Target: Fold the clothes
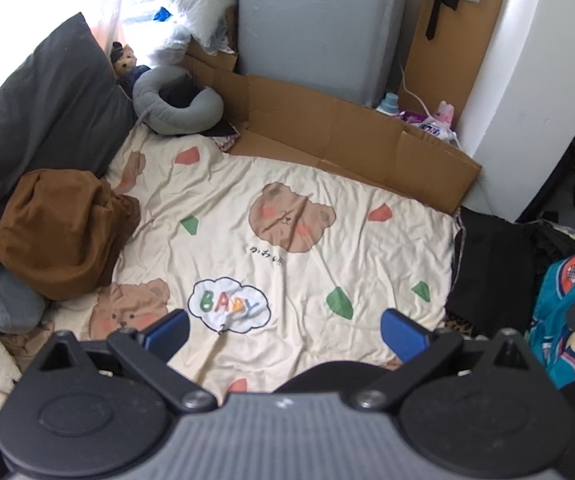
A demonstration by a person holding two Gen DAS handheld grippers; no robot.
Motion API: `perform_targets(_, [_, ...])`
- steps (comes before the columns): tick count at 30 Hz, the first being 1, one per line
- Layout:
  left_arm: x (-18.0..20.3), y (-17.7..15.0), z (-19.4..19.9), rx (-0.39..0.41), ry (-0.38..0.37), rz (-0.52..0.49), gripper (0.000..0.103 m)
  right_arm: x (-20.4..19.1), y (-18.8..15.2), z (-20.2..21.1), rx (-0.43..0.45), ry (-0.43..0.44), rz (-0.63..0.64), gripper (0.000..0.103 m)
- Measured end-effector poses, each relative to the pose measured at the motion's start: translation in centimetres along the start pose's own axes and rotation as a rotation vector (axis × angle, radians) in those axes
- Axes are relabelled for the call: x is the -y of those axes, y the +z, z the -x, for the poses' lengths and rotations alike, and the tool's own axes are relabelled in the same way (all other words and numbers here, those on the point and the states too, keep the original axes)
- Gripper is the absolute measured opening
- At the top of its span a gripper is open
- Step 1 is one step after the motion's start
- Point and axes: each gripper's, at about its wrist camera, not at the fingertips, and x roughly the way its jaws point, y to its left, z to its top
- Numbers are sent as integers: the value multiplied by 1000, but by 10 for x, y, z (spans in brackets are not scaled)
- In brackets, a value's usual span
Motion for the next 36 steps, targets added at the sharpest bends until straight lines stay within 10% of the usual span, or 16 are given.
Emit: perform_targets(36, [16, 1, -13, -36, 1, -82, 98, 8, 3, -10, -54, 26, -34, 102])
